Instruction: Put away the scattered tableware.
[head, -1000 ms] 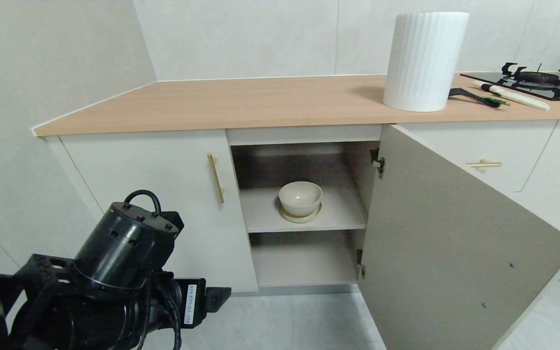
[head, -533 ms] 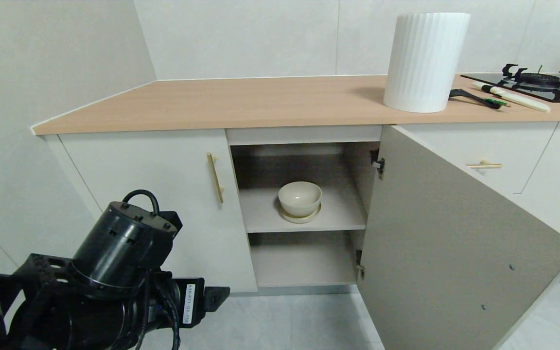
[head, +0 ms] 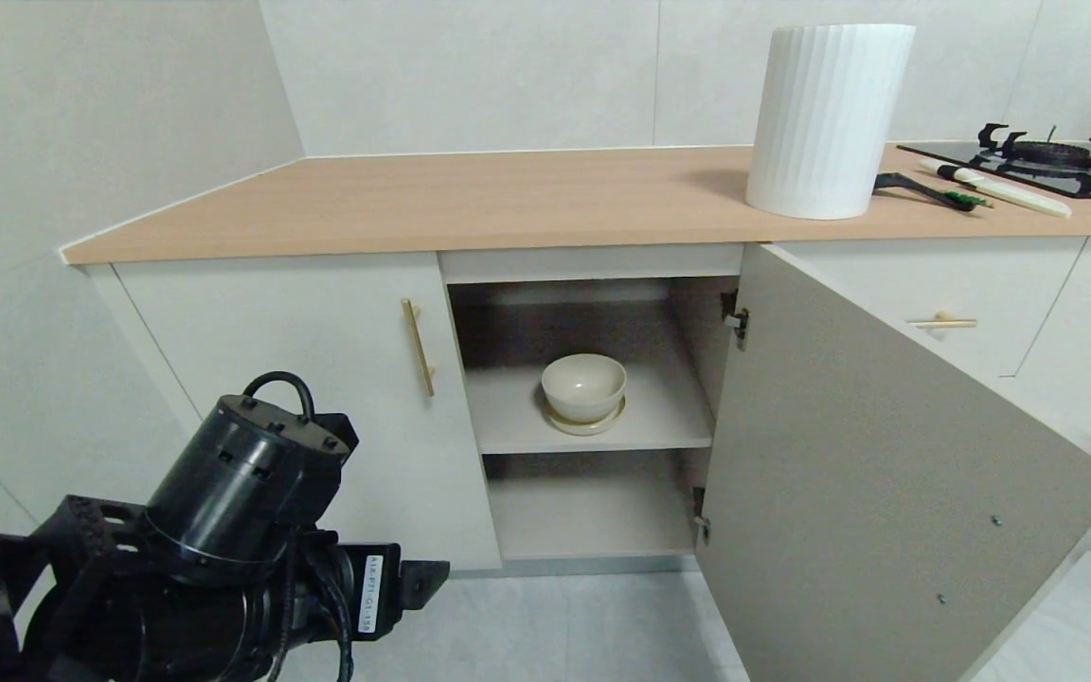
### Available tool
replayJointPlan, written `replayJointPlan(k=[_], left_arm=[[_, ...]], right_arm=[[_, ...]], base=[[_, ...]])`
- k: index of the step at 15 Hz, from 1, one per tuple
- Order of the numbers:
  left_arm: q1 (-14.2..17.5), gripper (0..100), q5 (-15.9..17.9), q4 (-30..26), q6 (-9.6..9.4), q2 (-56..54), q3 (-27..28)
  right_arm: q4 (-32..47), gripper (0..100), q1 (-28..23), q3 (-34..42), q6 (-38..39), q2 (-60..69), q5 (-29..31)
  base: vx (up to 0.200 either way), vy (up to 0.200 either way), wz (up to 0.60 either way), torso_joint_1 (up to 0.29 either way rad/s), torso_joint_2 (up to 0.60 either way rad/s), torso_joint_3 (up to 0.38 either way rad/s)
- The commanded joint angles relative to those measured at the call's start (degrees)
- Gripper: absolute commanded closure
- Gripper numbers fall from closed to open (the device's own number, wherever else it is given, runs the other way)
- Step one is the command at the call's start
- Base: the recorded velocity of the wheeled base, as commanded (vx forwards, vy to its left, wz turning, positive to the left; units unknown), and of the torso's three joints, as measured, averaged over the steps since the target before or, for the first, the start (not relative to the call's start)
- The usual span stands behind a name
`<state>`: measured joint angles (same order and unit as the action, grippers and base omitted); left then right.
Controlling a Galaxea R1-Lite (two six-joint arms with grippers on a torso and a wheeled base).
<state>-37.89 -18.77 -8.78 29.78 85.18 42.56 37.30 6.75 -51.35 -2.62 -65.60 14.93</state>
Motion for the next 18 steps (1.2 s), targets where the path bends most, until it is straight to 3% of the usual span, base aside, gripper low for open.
replayJointPlan(k=[1,6,11,18], left_arm=[[0.0,0,0.0,0.0,0.01,0.2,0.0],[0.0,0,0.0,0.0,0.01,0.2,0.0],[0.0,0,0.0,0.0,0.01,0.3,0.0],[0.0,0,0.0,0.0,0.01,0.3,-0.1]], right_arm=[[-2.2,0,-4.0,0.3,0.0,-4.0,-0.1],[-7.9,0,-6.8,0.8,0.4,-9.5,-0.8],[-21.1,0,-6.1,6.4,0.3,-10.6,-4.0],[-22.4,0,-0.9,7.5,1.6,-10.1,-6.5]], base=[[0.0,0.0,0.0,0.0,0.0,0.0],[0.0,0.0,0.0,0.0,0.0,0.0],[0.0,0.0,0.0,0.0,0.0,0.0],[0.0,0.0,0.0,0.0,0.0,0.0]])
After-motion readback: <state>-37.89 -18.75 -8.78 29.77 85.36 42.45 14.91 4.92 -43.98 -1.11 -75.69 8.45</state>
